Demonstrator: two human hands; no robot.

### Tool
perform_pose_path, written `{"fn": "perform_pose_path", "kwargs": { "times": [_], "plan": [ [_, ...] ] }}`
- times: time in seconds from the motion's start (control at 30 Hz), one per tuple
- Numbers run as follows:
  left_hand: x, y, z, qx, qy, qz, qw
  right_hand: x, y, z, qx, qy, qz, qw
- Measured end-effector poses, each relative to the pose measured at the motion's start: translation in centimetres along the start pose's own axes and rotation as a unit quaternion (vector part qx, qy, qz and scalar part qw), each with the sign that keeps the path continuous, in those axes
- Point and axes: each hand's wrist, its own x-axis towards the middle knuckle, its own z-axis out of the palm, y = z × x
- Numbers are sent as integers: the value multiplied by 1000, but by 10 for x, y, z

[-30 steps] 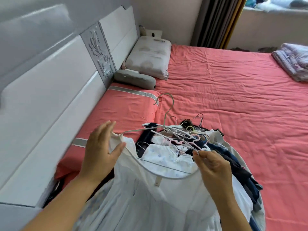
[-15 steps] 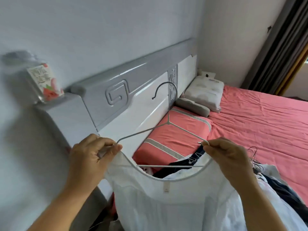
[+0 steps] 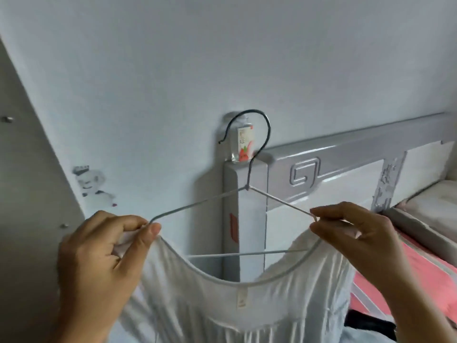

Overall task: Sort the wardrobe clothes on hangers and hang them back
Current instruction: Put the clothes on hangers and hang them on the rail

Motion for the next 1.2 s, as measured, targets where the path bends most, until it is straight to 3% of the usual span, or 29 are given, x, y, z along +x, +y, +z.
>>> {"fn": "perform_pose_path", "kwargs": {
  "times": [0.2,0.4,0.67,1.03,1.1,1.2],
  "plan": [
    [6,4,-83,162,107,-76,978,64,-29,62,49,-108,-159,980],
    [-7,5,-153,256,196,-125,938,93,-65,133,124,-157,-295,934],
    [-16,44,-224,371,265,-107,883,101,-126,185,182,-165,-378,893],
    [-17,69,-338,415,393,-150,807,80,-267,229,200,-115,-510,829],
    [-21,73,-362,410,410,-173,796,73,-295,241,209,-139,-519,817],
    [-23,77,-396,418,409,-206,784,62,-333,260,228,-239,-481,812]
  ]
}}
